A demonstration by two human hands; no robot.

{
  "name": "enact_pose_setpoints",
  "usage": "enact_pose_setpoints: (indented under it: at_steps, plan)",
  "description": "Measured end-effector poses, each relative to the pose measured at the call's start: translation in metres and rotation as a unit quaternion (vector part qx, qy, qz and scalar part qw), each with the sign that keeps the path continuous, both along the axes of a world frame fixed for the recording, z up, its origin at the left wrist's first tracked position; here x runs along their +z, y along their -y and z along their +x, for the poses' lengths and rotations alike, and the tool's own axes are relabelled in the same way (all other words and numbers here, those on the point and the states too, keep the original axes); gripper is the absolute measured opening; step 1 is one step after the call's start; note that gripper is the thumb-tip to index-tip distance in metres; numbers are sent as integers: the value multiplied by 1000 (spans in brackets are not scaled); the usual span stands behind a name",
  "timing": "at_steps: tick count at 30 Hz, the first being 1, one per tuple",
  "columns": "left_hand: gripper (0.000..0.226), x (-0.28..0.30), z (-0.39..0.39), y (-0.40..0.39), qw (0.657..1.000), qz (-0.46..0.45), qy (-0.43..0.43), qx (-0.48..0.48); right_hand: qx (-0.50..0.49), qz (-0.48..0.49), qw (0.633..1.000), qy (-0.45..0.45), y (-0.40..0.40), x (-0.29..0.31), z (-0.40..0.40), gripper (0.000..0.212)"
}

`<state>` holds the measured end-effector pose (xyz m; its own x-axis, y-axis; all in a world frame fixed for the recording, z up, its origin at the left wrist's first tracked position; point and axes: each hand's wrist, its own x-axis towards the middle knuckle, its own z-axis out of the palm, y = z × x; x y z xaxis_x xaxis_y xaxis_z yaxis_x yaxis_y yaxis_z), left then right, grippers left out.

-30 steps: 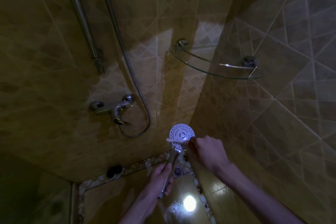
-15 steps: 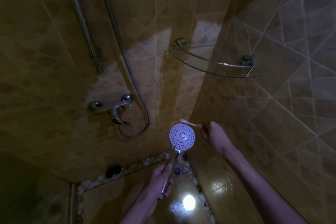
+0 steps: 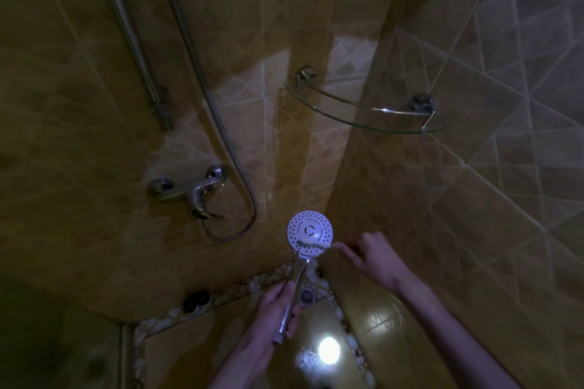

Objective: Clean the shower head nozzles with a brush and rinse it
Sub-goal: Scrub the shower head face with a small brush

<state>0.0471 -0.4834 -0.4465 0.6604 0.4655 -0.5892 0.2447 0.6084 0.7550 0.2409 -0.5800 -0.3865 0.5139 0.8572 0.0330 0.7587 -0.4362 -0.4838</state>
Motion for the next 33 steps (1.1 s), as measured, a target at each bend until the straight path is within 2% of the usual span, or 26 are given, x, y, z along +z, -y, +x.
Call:
enact_pose_setpoints:
  at_steps: [2,4,6,8,10,12,13,15,18,19,21,23,25,27,30,31,33]
  plan:
    - [23,1,-1,0,1000,-3,1,2,31,-16,999,2,6,-2,-4,42]
    - [23,3,-1,1,1000,-8,4,2,-32,5,999,-31,-1,-5,1,44]
    - [21,5,-1,2,1000,-13,7,3,-128,51,982,-127,-10,-10,12,38]
    - [21,7,0,3,1000,-14,10,2,-152,77,970,-171,-11,-11,15,28]
    - [21,8,0,2,1000,-16,11,5,-91,54,989,-102,-3,-13,5,26]
    - [22,8,-2,-1,1000,-18,14,7,-9,35,999,-17,10,-18,-7,35]
    - [22,8,-2,-1,1000,-19,14,8,9,29,999,-14,15,-20,-9,38]
    - [22,6,-3,-1,1000,-25,11,12,-15,52,996,-66,13,-28,-6,40]
    - [22,3,-3,0,999,-38,11,10,-146,94,969,-174,0,-35,9,17]
    - [22,3,-3,1,999,-40,13,9,-169,94,963,-187,-2,-35,10,19]
    - [22,4,-2,1,999,-40,18,9,-135,88,971,-174,1,-33,3,21]
    - [24,5,-2,0,999,-38,23,10,-46,50,993,-97,10,-34,-11,39]
    - [25,7,-3,-1,999,-41,27,10,-6,27,998,-48,20,-40,-17,48]
    - [25,8,-3,-1,999,-39,27,11,-57,71,991,-95,19,-42,-14,42]
    - [25,10,-2,-1,999,-36,32,13,-190,122,955,-193,11,-41,-5,24]
    - [24,10,-2,-2,999,-38,34,13,-204,124,952,-193,12,-40,-4,24]
    - [24,8,-2,-3,999,-42,31,13,-157,124,962,-185,16,-40,-11,29]
